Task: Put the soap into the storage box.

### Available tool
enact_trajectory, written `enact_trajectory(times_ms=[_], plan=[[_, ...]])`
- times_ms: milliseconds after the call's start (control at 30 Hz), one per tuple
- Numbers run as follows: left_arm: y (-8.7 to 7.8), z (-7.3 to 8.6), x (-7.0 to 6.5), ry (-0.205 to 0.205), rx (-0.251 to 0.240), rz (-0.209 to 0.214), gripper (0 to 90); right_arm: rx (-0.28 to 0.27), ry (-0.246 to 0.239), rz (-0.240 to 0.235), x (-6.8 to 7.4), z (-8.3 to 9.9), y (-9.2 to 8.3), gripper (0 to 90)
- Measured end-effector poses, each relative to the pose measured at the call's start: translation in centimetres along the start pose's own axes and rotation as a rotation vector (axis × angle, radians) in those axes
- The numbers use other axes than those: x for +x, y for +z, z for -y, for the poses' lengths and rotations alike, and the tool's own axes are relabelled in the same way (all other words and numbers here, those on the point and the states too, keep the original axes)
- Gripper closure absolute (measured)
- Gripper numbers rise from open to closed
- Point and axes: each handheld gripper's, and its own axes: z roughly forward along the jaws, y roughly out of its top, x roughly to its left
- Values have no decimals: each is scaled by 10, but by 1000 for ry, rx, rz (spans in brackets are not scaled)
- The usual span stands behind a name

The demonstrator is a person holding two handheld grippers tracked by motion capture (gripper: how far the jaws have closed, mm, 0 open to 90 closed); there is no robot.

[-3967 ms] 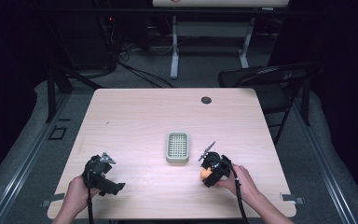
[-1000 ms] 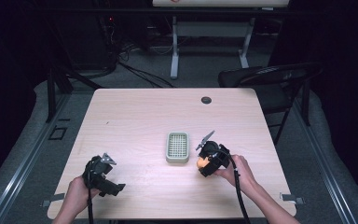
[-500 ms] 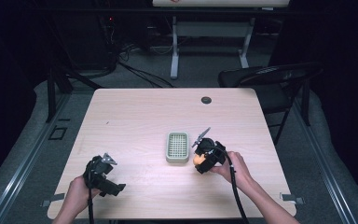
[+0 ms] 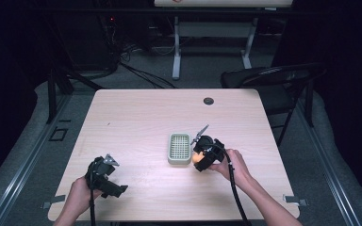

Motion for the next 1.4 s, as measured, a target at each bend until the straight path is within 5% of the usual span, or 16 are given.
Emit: enact_trajectory(times_ms=[1400], plan=[[0, 0, 0, 4, -2, 4, 1, -36, -6, -7, -7, -60, 18, 255]])
